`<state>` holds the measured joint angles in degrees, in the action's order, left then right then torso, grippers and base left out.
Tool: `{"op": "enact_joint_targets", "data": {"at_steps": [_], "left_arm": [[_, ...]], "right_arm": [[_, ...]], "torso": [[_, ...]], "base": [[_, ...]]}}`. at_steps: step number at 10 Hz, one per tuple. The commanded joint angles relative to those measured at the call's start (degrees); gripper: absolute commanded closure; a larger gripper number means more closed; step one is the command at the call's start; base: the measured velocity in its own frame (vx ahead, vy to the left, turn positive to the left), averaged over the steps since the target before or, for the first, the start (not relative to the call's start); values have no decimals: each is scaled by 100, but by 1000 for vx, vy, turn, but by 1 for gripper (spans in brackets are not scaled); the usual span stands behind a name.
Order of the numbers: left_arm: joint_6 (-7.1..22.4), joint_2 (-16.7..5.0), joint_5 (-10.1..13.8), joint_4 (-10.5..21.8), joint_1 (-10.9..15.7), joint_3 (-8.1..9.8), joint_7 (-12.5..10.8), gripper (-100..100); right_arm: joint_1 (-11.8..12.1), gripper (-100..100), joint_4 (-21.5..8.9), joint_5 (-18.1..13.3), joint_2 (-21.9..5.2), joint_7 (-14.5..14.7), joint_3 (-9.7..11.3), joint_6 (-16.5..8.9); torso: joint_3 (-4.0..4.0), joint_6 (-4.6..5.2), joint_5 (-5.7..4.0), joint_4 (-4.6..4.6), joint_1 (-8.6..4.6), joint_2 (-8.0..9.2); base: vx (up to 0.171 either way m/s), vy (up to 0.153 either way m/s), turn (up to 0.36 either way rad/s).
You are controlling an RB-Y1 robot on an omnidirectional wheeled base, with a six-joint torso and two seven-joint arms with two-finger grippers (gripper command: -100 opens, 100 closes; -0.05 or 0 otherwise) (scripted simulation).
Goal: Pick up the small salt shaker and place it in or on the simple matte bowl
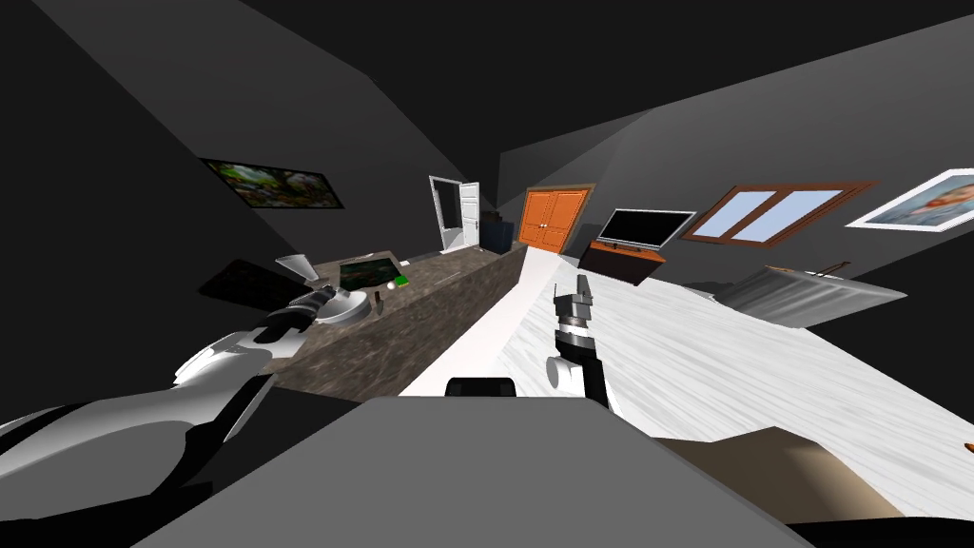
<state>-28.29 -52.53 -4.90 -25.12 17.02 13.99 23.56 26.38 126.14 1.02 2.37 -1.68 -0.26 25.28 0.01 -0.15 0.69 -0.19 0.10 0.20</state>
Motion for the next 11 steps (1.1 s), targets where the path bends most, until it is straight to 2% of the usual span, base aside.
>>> {"op": "enact_joint_targets", "data": {"at_steps": [1,2,3,7,8,9,10,11], "left_arm": [[-141,42,-17,167,90,20,52,100],[-72,37,-9,80,47,19,40,100],[-87,44,-10,90,51,20,47,-100],[-86,44,-9,89,50,20,46,-100],[-86,44,-9,89,50,20,46,0],[-18,80,-296,-160,-15,227,-240,-100],[-18,80,-449,-160,-15,227,-365,-100],[-18,80,-557,-160,-15,227,-382,-100]], "right_arm": [[0,0,0,0,0,0,0,0],[0,0,0,0,0,0,0,0],[0,0,0,0,0,0,0,0],[1,0,0,0,0,0,0,0],[1,0,0,0,0,0,0,0],[1,0,0,0,0,0,0,0],[1,0,0,0,0,0,-1,0],[1,0,0,0,0,0,0,0]], "torso": [[0,0,0,0,0,0],[0,-1,-1,1,1,-1],[-2,-2,-3,1,8,-6],[-6,-2,-1,-1,15,-12],[-6,-2,-1,-1,15,-12],[-6,-2,-1,-1,15,-12],[-7,-3,-1,-1,13,-15],[-9,-2,-2,-2,12,-17]], "base": [[-30,-33,2],[-11,-14,-1],[0,0,0],[0,0,0],[0,0,0],[11,-7,44],[18,-10,27],[11,-6,-1]]}}
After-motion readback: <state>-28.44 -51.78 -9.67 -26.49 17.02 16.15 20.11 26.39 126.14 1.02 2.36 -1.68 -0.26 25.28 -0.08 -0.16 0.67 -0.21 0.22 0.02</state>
